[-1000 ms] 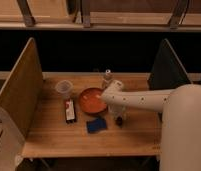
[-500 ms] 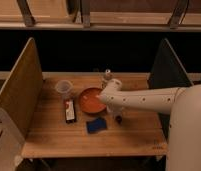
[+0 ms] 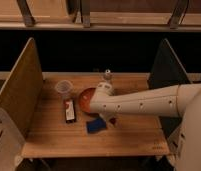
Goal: Place the pepper on the white sponge
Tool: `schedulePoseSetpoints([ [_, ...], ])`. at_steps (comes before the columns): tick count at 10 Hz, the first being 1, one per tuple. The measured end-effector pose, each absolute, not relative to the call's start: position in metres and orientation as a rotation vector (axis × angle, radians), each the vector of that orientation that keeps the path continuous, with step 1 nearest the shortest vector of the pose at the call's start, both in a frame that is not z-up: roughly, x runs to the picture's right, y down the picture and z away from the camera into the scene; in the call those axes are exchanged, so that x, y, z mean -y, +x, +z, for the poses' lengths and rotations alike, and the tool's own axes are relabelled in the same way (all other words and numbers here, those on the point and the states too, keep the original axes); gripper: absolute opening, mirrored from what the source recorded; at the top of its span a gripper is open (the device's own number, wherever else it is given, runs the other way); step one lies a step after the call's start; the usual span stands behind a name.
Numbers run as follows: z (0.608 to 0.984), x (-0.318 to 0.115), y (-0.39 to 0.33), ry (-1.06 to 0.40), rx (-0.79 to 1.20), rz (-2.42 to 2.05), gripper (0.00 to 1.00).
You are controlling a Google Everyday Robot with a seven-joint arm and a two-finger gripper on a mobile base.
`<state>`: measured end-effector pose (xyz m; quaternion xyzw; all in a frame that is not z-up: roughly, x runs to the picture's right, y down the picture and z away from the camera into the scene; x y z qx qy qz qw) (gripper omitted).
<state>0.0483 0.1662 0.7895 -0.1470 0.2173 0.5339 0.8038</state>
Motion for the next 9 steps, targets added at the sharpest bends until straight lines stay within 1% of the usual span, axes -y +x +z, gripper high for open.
schedulePoseSetpoints([
  [4, 0.789, -0.186, -0.004, -0.353, -0.435, 1.022, 0.00],
  [6, 0.793, -0.197, -0.018, -0.374, -0.441, 0.978, 0.00],
  [9, 0.802, -0.207, -0.018, -0.394, -0.465, 0.963, 0.00],
])
